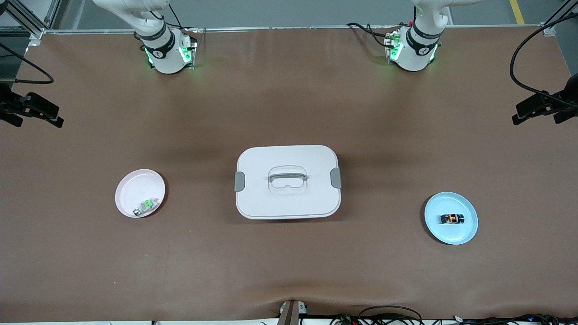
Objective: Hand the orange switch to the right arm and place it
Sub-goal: 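Lower the left gripper toward the orange switch on the blue plate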
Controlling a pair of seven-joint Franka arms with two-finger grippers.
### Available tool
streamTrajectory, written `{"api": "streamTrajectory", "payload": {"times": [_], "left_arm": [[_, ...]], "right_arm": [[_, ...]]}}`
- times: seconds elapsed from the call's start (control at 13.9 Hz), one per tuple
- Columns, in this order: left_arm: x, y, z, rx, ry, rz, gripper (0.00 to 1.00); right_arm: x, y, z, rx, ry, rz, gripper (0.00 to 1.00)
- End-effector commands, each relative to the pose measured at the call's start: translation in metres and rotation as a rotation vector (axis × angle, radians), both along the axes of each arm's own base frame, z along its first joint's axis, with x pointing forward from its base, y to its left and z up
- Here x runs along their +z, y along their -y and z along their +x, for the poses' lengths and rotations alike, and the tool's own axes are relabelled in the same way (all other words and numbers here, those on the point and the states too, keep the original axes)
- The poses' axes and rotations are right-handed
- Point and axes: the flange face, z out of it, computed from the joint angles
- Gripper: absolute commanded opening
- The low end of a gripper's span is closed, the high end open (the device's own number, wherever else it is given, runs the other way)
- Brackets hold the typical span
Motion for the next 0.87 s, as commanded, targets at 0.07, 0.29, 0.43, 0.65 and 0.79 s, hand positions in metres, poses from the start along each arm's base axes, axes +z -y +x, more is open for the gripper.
{"api": "streamTrajectory", "payload": {"times": [0.07,0.29,0.43,0.65,0.79], "left_arm": [[0.004,0.002,-0.001,-0.018,-0.008,-0.006,1.0],[0.0,0.004,0.001,-0.023,-0.015,-0.004,1.0],[-0.015,-0.002,0.007,-0.017,-0.039,-0.004,1.0],[-0.069,-0.015,0.041,-0.003,-0.07,-0.003,1.0],[-0.121,-0.026,0.069,-0.049,-0.084,0.027,1.0]], "right_arm": [[0.004,0.001,-0.008,0.004,0.018,0.01,1.0],[0.003,0.002,-0.007,0.001,0.023,0.01,1.0],[0.004,-0.001,-0.007,-0.002,0.023,0.01,1.0],[0.005,-0.002,-0.007,-0.005,0.026,0.022,1.0],[0.004,0.0,-0.008,-0.012,0.025,0.044,1.0]]}}
